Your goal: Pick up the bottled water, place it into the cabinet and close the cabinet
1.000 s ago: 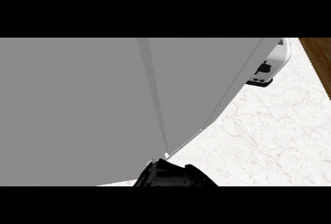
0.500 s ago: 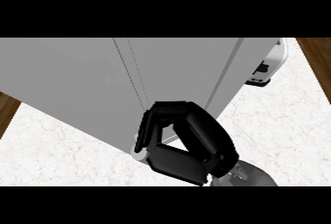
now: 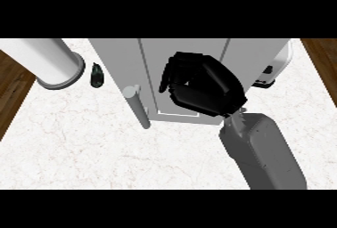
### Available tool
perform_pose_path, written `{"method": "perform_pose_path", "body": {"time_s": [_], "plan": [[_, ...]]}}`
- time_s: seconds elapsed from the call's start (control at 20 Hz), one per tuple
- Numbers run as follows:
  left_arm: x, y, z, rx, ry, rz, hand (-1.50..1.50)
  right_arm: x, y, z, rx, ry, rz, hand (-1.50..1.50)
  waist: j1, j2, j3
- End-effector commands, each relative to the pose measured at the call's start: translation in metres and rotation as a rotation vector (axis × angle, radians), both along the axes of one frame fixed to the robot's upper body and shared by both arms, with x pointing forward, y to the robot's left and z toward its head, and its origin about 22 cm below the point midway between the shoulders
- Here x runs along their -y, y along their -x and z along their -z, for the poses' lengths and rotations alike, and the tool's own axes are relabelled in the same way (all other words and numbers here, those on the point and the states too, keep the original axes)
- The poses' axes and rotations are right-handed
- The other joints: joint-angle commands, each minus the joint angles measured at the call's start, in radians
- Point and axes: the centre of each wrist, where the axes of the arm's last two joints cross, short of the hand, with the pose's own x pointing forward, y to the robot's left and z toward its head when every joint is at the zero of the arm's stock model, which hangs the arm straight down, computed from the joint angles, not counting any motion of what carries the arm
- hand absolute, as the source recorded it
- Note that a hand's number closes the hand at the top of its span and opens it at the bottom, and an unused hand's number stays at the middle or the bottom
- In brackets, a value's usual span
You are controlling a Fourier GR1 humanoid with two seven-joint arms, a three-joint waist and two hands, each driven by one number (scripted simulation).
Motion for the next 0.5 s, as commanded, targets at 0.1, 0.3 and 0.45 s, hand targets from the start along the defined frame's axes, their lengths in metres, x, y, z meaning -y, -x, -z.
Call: {"method": "perform_pose_path", "body": {"time_s": [0.1, 0.3, 0.45], "plan": [[-0.004, 0.006, 0.012, 0.0, 0.011, -0.009, -1.5, 0.016, -0.045, 0.018, -0.001, 0.018, -0.003, 1.5, 0.001, 0.005, 0.001], [-0.004, 0.009, -0.006, 0.003, -0.016, -0.009, -1.5, -0.003, -0.054, 0.007, 0.001, 0.045, -0.026, 1.5, 0.006, 0.004, 0.001], [-0.015, 0.003, 0.015, -0.005, 0.0, 0.026, -1.5, -0.011, -0.06, 0.0, 0.015, 0.056, -0.049, 1.5, 0.009, 0.007, 0.0]]}}
